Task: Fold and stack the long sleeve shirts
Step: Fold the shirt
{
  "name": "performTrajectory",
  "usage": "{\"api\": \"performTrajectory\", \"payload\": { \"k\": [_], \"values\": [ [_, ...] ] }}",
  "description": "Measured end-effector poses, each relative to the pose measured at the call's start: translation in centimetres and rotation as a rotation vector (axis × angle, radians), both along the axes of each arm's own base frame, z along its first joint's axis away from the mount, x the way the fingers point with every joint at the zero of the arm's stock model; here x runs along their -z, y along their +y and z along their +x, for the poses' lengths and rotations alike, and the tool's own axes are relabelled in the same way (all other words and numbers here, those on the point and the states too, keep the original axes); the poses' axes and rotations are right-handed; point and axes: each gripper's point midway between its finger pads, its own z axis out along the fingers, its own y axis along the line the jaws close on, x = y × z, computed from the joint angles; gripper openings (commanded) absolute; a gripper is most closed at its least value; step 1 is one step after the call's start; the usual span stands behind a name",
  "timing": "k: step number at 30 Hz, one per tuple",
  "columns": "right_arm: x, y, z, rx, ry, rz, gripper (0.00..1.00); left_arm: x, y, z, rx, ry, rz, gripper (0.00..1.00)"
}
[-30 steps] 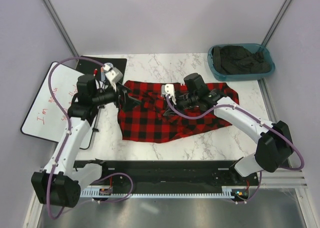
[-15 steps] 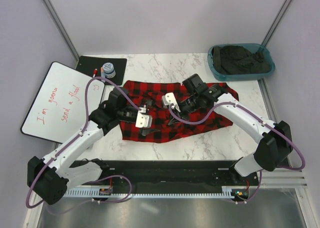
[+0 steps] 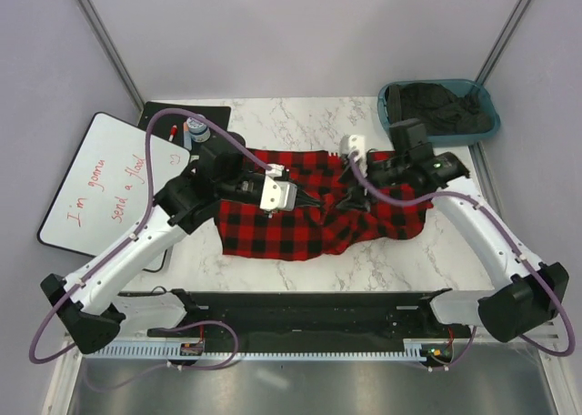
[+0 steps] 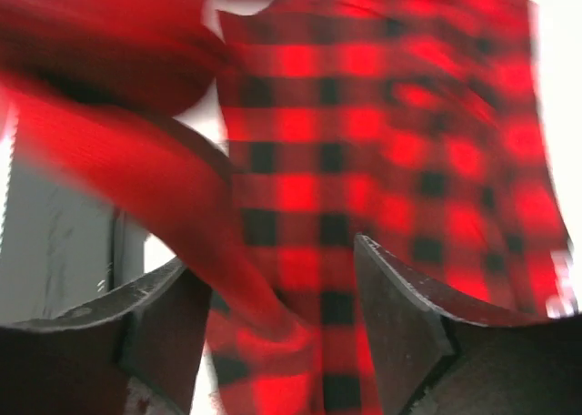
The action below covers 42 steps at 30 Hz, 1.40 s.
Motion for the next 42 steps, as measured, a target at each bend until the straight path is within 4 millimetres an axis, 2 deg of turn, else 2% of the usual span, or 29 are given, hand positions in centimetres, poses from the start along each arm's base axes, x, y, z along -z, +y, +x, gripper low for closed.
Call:
{"api": "performTrajectory", "payload": {
  "k": [3, 5, 8, 11, 14, 17, 19, 22, 23, 25, 27, 31, 34, 36, 37, 40, 42],
  "values": [
    [-0.8, -5.5, 5.1, 0.262, 0.076, 0.054, 0.67, -3.4, -2.2, -3.4, 0.085, 0.017, -0.033, 0.02],
    [-0.5, -9.3, 7.9, 0.415, 0.141, 0.074, 0.62, -3.9, -3.8, -6.0, 0.151, 0.051, -0.014, 0.02],
    [0.9, -12.5, 10.1, 0.523, 0.236, 0.067, 0.56, -3.8, -6.7, -9.0, 0.234, 0.127, 0.04, 0.02],
    [3.8, -14.1, 10.3, 0.542, 0.357, 0.018, 0.47, -3.3, -9.3, -10.6, 0.284, 0.207, 0.104, 0.02],
    [7.0, -15.1, 9.0, 0.53, 0.478, -0.057, 0.45, -2.5, -11.6, -12.1, 0.338, 0.253, 0.158, 0.02],
    [9.5, -16.3, 7.9, 0.512, 0.549, -0.124, 0.45, -0.7, -12.0, -15.2, 0.426, 0.282, 0.241, 0.02],
    [10.1, -17.3, 7.3, 0.499, 0.559, -0.145, 0.45, 0.4, -11.5, -17.7, 0.504, 0.269, 0.294, 0.04],
    [10.5, -18.7, 6.4, 0.494, 0.567, -0.175, 0.45, 1.7, -10.4, -20.8, 0.593, 0.236, 0.352, 0.25],
    [10.6, -19.0, 6.3, 0.491, 0.566, -0.183, 0.43, 1.9, -10.1, -21.6, 0.615, 0.229, 0.365, 0.48],
    [11.0, -19.1, 6.0, 0.483, 0.568, -0.197, 0.43, 2.3, -10.0, -22.3, 0.632, 0.229, 0.384, 0.6],
    [11.9, -19.1, 5.3, 0.478, 0.59, -0.214, 0.43, 3.0, -10.2, -22.0, 0.612, 0.237, 0.407, 0.83],
    [13.2, -19.5, 4.8, 0.47, 0.616, -0.251, 0.39, 5.3, -10.7, -20.3, 0.529, 0.237, 0.439, 0.81],
    [13.9, -20.2, 4.5, 0.448, 0.571, -0.3, 0.36, 8.2, -9.2, -18.1, 0.433, 0.28, 0.477, 0.69],
    [14.6, -20.9, 3.4, 0.424, 0.533, -0.351, 0.36, 10.1, -6.7, -14.8, 0.316, 0.334, 0.501, 0.65],
    [15.1, -21.2, 2.4, 0.41, 0.511, -0.382, 0.36, 10.8, -5.3, -12.1, 0.233, 0.356, 0.491, 0.62],
    [16.2, -22.1, -0.6, 0.395, 0.489, -0.468, 0.36, 14.0, 1.1, -3.3, -0.088, 0.405, 0.476, 0.6],
    [17.1, -22.4, -1.3, 0.398, 0.474, -0.512, 0.36, 16.6, 5.6, 0.4, -0.264, 0.427, 0.497, 0.59]
  ]
}}
